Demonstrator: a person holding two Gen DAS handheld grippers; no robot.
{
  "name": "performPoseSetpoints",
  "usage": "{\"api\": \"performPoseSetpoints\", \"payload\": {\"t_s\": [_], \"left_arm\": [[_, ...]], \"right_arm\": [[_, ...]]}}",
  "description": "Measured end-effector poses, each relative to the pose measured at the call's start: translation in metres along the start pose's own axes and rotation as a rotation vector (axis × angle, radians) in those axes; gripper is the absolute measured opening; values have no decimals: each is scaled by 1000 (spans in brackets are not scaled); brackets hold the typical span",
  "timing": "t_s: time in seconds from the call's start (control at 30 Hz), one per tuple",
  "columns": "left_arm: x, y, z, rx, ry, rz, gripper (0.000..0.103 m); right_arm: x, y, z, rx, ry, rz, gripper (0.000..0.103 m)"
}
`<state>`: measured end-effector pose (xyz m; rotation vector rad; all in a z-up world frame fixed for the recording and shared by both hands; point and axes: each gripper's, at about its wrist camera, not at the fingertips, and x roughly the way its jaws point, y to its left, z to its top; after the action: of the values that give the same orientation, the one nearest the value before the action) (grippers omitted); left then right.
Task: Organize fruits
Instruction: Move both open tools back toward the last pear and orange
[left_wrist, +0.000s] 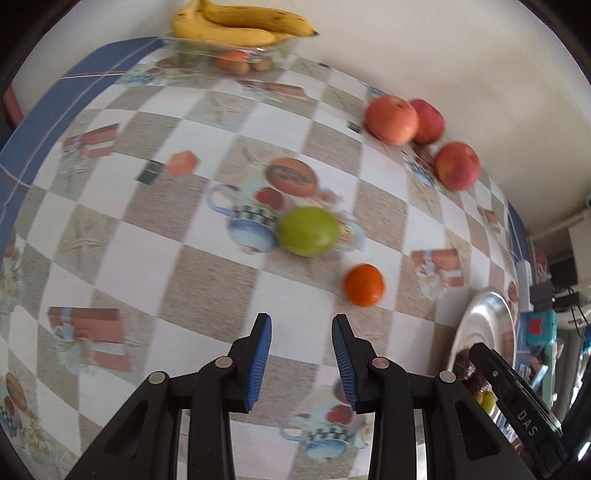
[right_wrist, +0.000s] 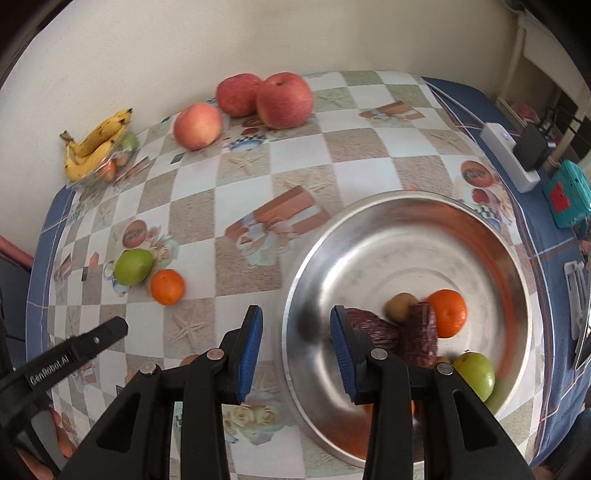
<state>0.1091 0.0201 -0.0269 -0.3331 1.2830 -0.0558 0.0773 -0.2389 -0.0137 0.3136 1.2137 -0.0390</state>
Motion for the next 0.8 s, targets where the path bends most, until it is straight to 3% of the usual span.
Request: {"api": "performPoseSetpoints", "payload": {"t_s": [0.3, 0.37, 0.4, 0.47, 0.5, 0.53, 0.6, 0.8], "left_arm": [[-13, 39, 10, -74, -42, 48, 38], [-10, 39, 11, -76, -35, 58, 58], [-9, 39, 11, -74, -33, 66, 74], [-7, 39, 10, -68, -31, 79, 79], [-7, 40, 10, -65, -29, 89, 82], [-6, 41, 10, -64, -28, 99, 91], [-4, 46, 10, -70, -34, 133, 103], [-4, 62, 11, -130, -64, 175, 103]], "right_arm": [[0, 58, -1, -91, 0, 35, 39], [1, 69, -2, -109, -1, 38, 39], [1, 73, -3, -115, -2, 40, 41], [4, 80, -4, -129, -1, 38, 63], [6, 83, -5, -136, 3, 36, 79], [7, 85, -5, -143, 1, 34, 84], [11, 87, -7, -151, -1, 16, 84], [26, 81, -10, -120, 33, -10, 87]]}}
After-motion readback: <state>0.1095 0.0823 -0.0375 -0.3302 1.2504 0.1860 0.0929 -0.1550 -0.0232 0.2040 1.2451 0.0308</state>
